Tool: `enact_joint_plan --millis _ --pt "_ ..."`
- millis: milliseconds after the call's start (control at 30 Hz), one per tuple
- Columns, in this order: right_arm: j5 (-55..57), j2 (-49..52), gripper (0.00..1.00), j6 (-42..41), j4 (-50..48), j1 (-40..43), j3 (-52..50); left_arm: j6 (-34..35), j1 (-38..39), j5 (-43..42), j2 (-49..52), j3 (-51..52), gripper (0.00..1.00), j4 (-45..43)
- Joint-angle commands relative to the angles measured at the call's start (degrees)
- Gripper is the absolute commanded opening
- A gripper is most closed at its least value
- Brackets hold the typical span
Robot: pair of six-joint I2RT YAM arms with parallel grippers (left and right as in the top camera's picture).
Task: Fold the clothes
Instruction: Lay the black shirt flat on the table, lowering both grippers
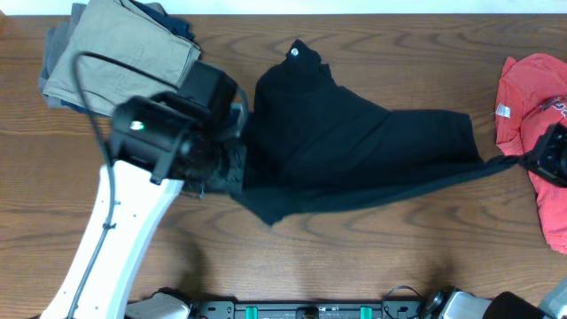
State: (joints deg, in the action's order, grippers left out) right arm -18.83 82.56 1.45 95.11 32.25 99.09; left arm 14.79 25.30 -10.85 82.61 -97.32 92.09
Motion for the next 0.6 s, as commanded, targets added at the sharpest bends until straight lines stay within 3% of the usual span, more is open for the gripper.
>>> enact_joint_plan --millis 0,333,567 --pt "0.7 -3.1 0.01 -0.7 -0.7 0.5 -4.2 3.5 0.6 -0.5 -2.6 6.3 0.06 -0.1" --pt "1.6 -11.7 0.01 -1.8 -5.9 0.5 -18.3 6.0 0.6 -0.6 -9.7 16.9 0.06 -1.4" --pt "9.6 -14.2 0.01 -9.8 -8.9 0.5 -22.1 8.1 3.7 -4.6 -14.0 22.0 0.06 -3.7"
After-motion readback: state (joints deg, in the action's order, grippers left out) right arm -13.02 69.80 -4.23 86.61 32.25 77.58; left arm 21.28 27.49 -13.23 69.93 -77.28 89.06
